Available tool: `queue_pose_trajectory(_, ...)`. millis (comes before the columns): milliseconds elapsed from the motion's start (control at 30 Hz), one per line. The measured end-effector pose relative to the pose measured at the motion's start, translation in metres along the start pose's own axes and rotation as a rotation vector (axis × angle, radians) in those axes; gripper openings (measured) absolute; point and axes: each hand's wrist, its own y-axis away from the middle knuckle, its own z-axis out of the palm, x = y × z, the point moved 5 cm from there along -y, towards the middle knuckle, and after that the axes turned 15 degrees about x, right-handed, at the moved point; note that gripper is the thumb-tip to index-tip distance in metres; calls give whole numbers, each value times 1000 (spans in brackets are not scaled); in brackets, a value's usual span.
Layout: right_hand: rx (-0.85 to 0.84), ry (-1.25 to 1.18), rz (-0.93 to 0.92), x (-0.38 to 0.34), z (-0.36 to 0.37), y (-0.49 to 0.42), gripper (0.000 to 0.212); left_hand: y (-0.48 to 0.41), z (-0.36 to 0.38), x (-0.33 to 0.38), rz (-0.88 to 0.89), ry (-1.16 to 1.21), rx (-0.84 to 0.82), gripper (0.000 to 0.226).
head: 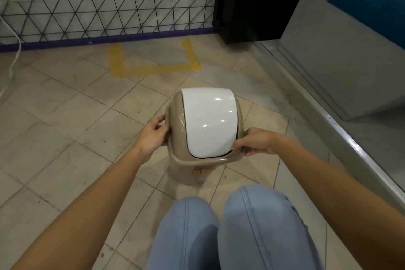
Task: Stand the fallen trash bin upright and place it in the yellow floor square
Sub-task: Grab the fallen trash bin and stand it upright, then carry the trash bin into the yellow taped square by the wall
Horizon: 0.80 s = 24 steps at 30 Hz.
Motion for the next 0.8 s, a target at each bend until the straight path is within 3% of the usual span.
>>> queue_pose_trajectory(133,27,43,-56,-5,7,0,50,-1,-7,-9,-13,-11,-10,48)
queue_pose_trajectory(300,55,48,-127,-10,15,1,32,-4,-13,-19,-51,10,18,50)
queue_pose_trajectory(400,63,69,-162,-10,13,3,34,-5,-13,-18,-44,15,22,49)
queue_pose_trajectory(467,71,107,-178,-9,12,4,54,-5,-10,-16,-28,4,23,48)
queue_pose_trajectory(567,199,212,-300,-13,9,8,109,-5,-11,-14,41,-101,81,46)
queue_pose_trajectory(667,284,312,-499,-24,12,14,124,-1,-17,-9,229,-310,134,46)
queue_pose_trajectory(800,325,297,-568,-25,13,17,134,12,-21,-5,417,-383,104,55)
